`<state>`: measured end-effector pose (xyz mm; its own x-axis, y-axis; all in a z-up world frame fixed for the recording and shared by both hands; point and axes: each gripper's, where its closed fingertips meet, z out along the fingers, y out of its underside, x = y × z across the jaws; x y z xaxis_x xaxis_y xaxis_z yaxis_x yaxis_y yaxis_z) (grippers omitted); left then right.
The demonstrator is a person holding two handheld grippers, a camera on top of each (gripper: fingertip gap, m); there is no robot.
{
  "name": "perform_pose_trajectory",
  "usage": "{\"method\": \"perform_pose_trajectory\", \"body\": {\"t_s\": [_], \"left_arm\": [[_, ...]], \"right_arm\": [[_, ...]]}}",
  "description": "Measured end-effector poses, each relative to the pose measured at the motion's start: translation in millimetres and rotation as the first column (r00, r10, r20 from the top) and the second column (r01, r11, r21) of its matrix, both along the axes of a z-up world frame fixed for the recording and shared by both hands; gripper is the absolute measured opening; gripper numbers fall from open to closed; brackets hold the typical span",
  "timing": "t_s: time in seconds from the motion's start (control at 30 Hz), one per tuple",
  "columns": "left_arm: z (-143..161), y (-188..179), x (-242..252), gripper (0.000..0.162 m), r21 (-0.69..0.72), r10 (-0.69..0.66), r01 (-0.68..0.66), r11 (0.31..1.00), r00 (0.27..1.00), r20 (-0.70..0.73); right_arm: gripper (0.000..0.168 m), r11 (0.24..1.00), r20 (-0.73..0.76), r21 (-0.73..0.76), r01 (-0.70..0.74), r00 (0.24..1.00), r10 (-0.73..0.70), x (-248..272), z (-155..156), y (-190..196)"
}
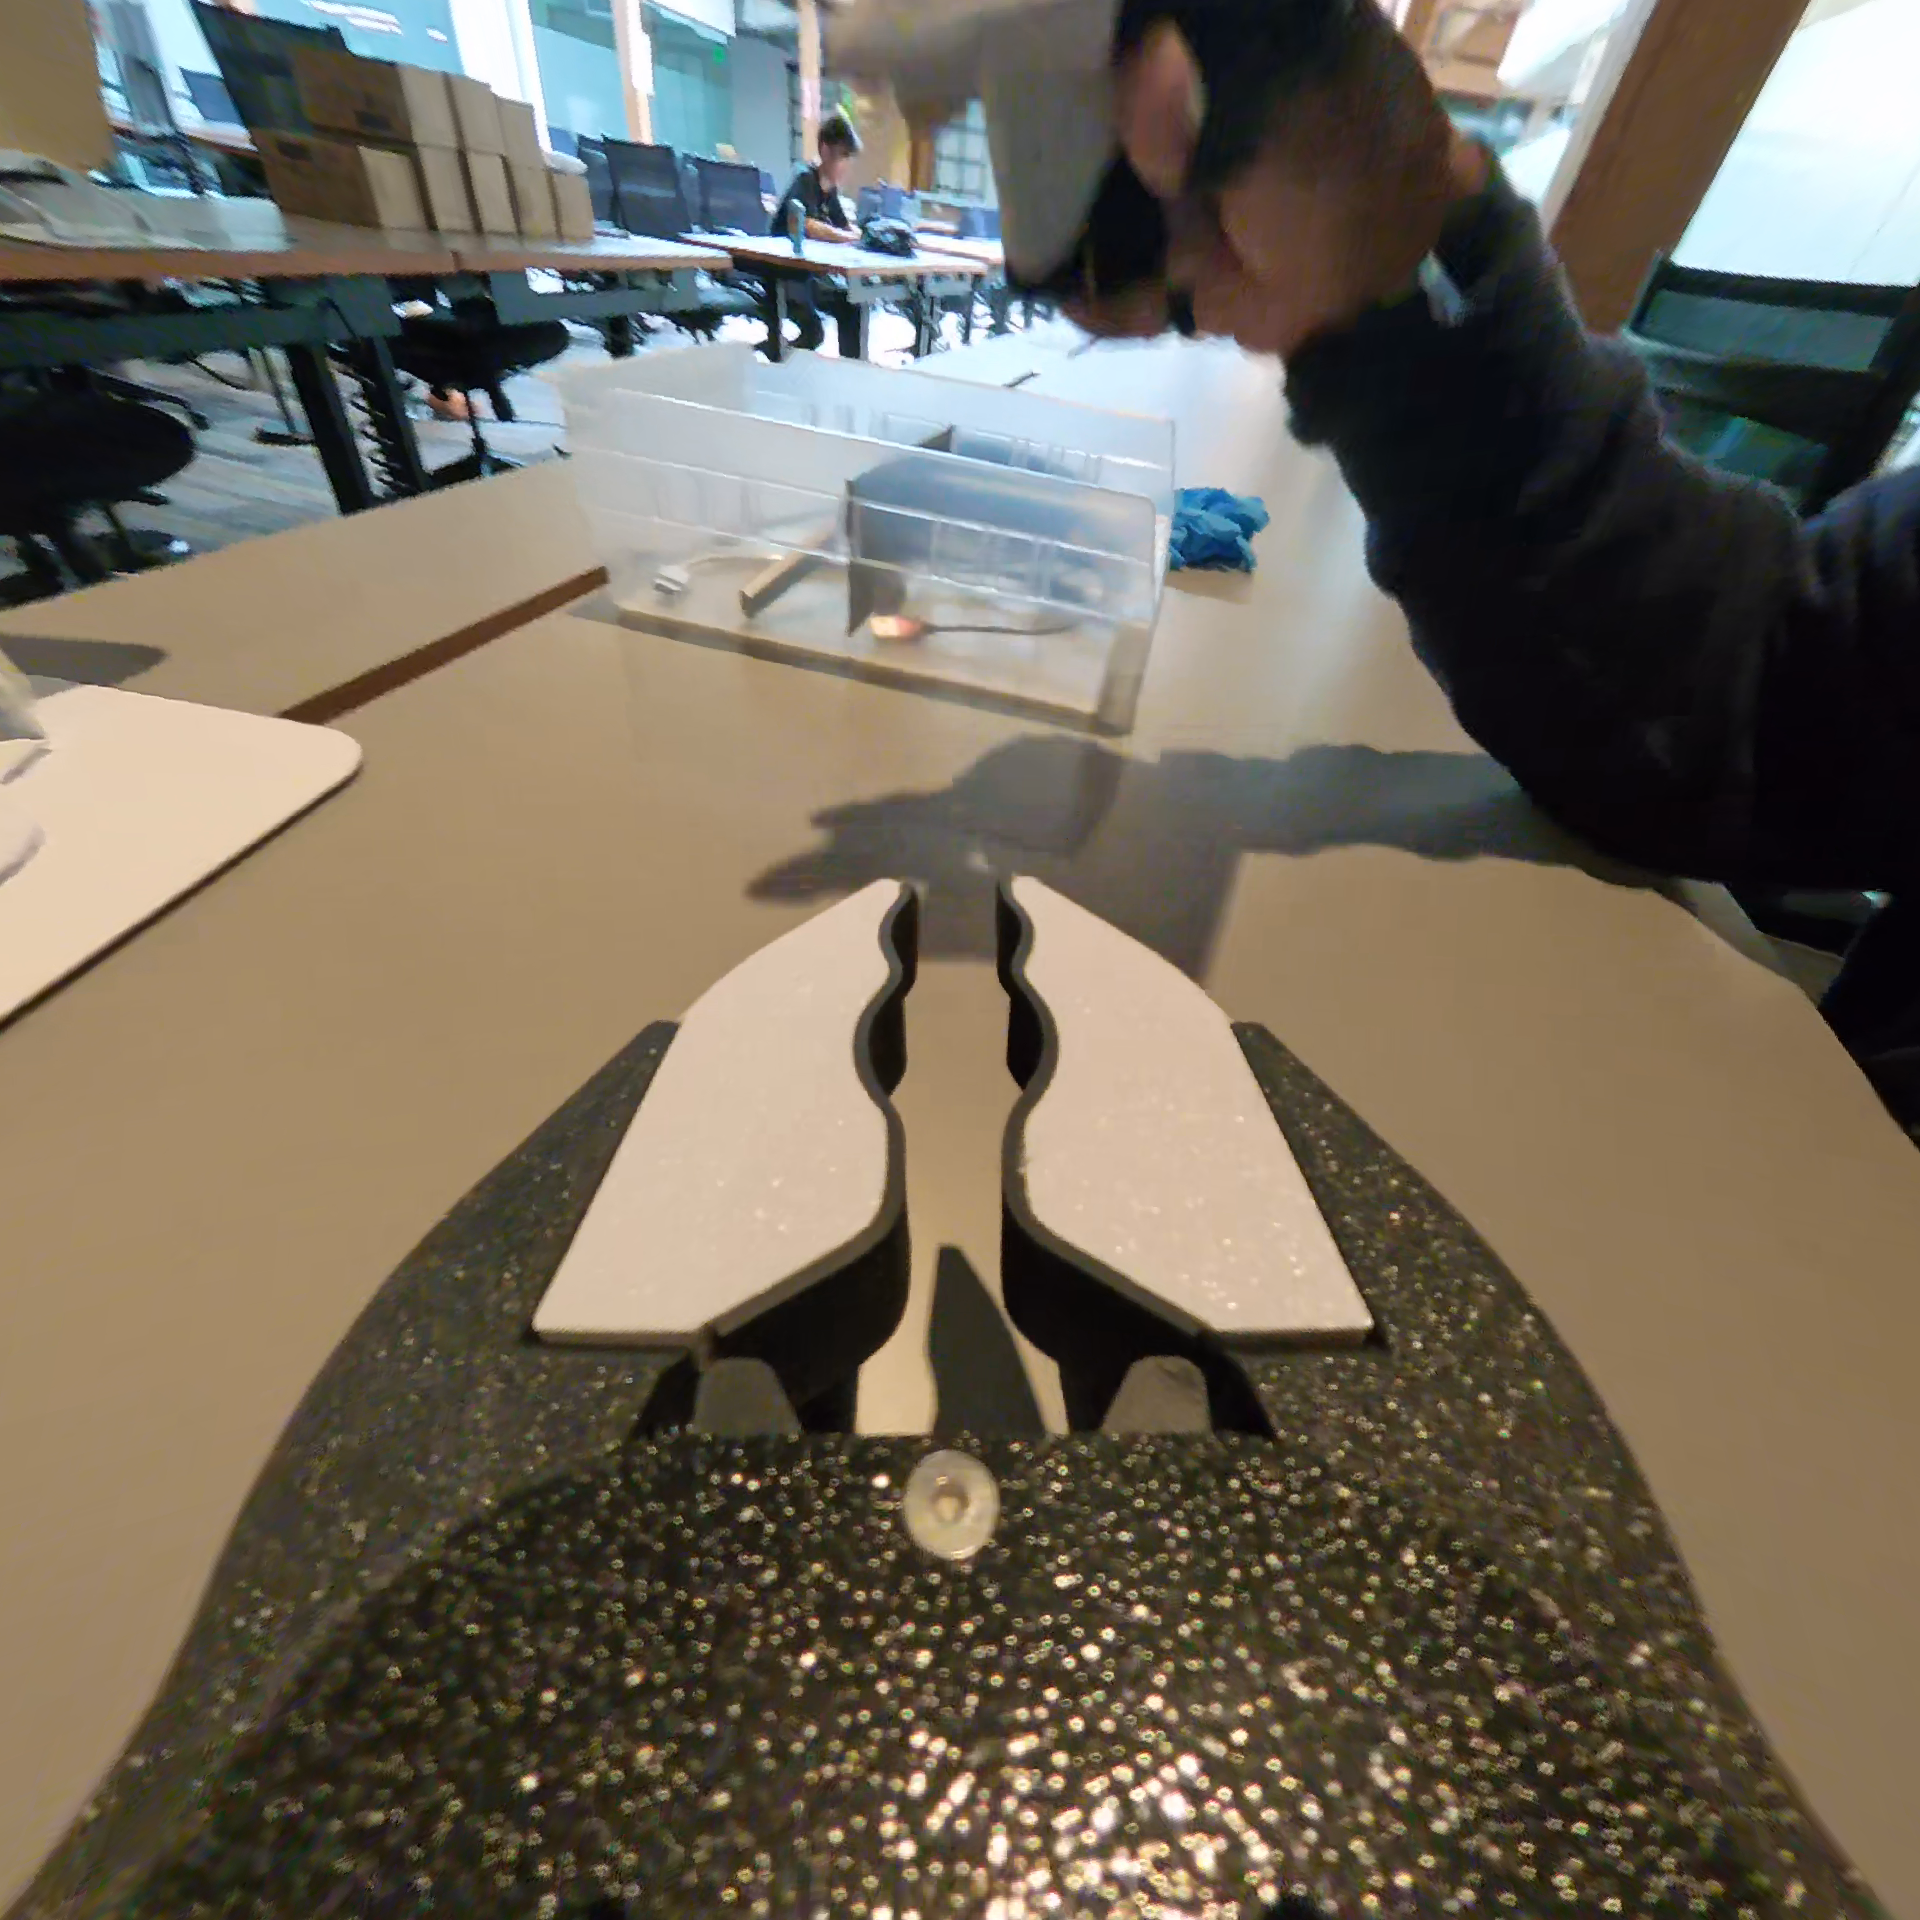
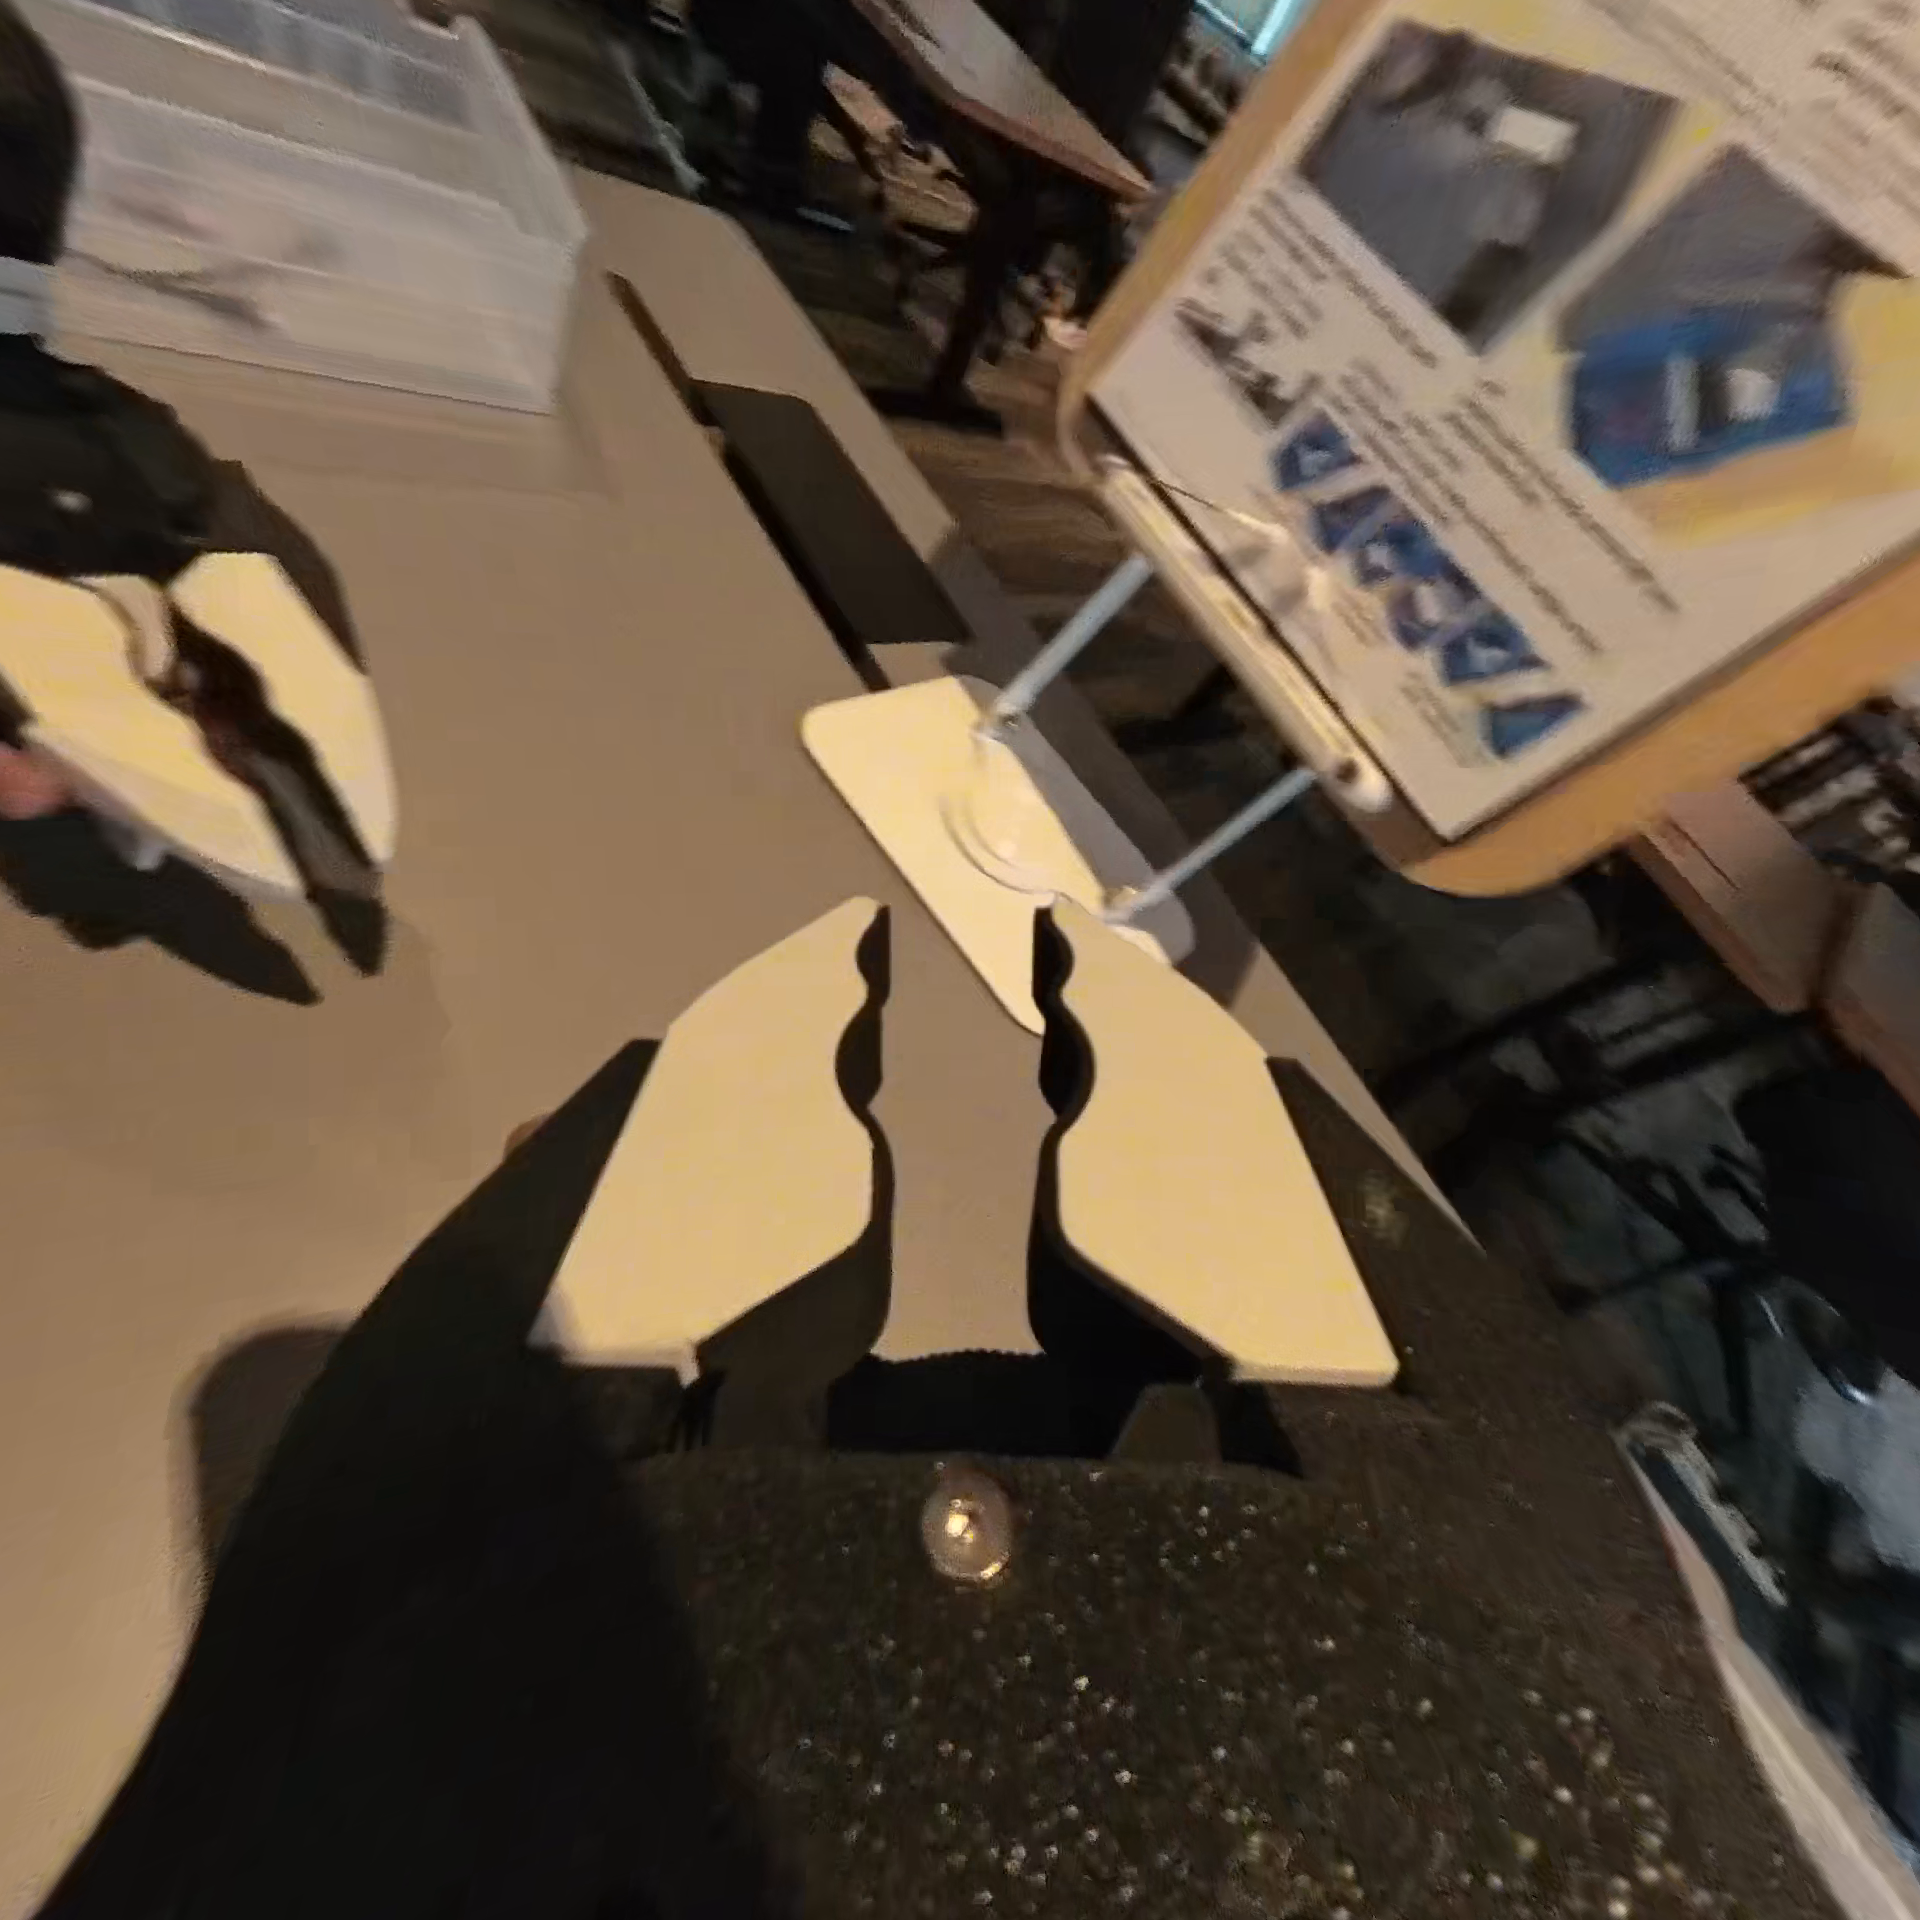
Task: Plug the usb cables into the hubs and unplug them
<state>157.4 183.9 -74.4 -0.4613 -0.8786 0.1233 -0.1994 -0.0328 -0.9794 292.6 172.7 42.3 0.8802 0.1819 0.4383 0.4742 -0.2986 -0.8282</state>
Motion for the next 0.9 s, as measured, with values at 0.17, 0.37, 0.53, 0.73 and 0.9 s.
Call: {"method": "perform_pose_trajectory", "body": {"t_s": [0.17, 0.37, 0.53, 0.73, 0.9], "left_arm": [[7, 32, 0, 0.014, -0.045, 0.12, -0.118, 0.992, 0.992, 0.039], [25, 61, -7, 0.014, -0.127, 0.213, -0.199, 0.972, 0.971, 0.111], [75, 102, -38, 0.02, -0.028, 0.329, -0.328, 0.944, 0.941, 0.075], [135, 239, -186, 0.026, 0.286, 0.75, -0.714, 0.639, 0.661, -0.024], [28, 304, -303, 0.014, 0.507, 0.753, -0.589, 0.629, 0.297, -0.588]], "right_arm": [[0.025, 0.995, 0.037, -0.001, -0.1, 0.994, 0.1, -80, -84, 57], [0.023, 0.993, 0.171, 0.091, -0.077, 0.983, 0.06, -89, -135, 69], [0.022, 0.998, 0.002, 0.009, -0.067, 0.998, 0.067, -85, -152, 69], [0.022, 0.998, 0.033, -0.01, -0.069, 0.997, 0.069, -86, -157, 69], [0.022, 0.997, 0.079, -0.027, -0.07, 0.994, 0.072, -88, -161, 70]]}}
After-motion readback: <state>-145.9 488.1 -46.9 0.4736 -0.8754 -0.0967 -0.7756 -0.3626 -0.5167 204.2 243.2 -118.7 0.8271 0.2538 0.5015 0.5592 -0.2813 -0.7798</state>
